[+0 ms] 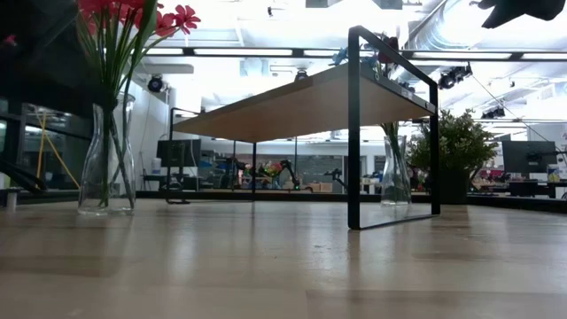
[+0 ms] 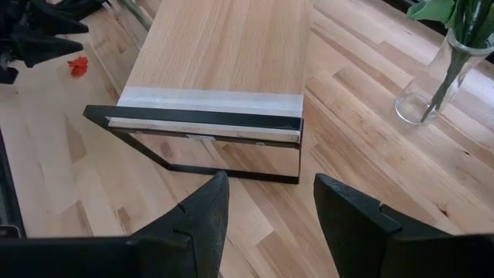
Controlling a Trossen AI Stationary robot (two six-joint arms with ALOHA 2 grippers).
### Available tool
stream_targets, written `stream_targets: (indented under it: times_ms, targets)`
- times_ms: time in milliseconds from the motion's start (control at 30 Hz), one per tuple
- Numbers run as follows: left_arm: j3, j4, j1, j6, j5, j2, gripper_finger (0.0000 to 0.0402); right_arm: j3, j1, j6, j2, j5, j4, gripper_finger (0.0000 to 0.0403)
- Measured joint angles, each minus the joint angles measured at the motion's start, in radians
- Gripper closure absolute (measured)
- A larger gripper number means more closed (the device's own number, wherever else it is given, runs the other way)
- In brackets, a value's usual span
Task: Pick and place flowers into a vace then onto a shelf
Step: Put the bottom transparent vase on the shelf
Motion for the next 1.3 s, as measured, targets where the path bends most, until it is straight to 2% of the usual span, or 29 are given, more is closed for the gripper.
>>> stream_targets:
  times_ms: [400, 500, 667, 733, 800, 967, 1133, 1300]
  targets:
    - [0.0, 0.012, 0.0, 0.0, -0.042, 0.0, 0.0161, 0.0, 0.0, 0.0, 0.0, -0.003, 0.001, 0.0221]
    - [0.0, 0.029, 0.0, -0.001, -0.045, 0.0, 0.0125, 0.0, 0.0, 0.0, 0.0, -0.003, 0.001, 0.0222]
    - [0.0, 0.038, 0.0, -0.004, -0.056, 0.0, 0.0032, 0.0, 0.0, 0.0, 0.0, -0.003, 0.0, 0.0222]
    - [0.0, 0.036, 0.0, 0.003, -0.059, 0.0, 0.001, 0.0, 0.0, 0.0, 0.0, -0.003, 0.001, 0.0221]
    - [0.0, 0.033, 0.0, 0.015, -0.055, 0.0, 0.0016, 0.0, 0.0, 0.0, 0.0, -0.003, 0.0, 0.0222]
    - [-0.003, -0.018, 0.0, 0.048, -0.045, 0.0, 0.0063, 0.0, 0.0, 0.0, 0.0, -0.003, 0.0, 0.0222]
    - [-0.003, -0.098, 0.0, -0.071, -0.031, 0.0, 0.0092, 0.0, 0.0, -0.001, 0.0, -0.006, 0.0, 0.0222]
    - [-0.003, -0.144, 0.0, -0.102, 0.026, 0.0, 0.0107, 0.0, 0.0, -0.002, 0.0, -0.017, 0.0, 0.0222]
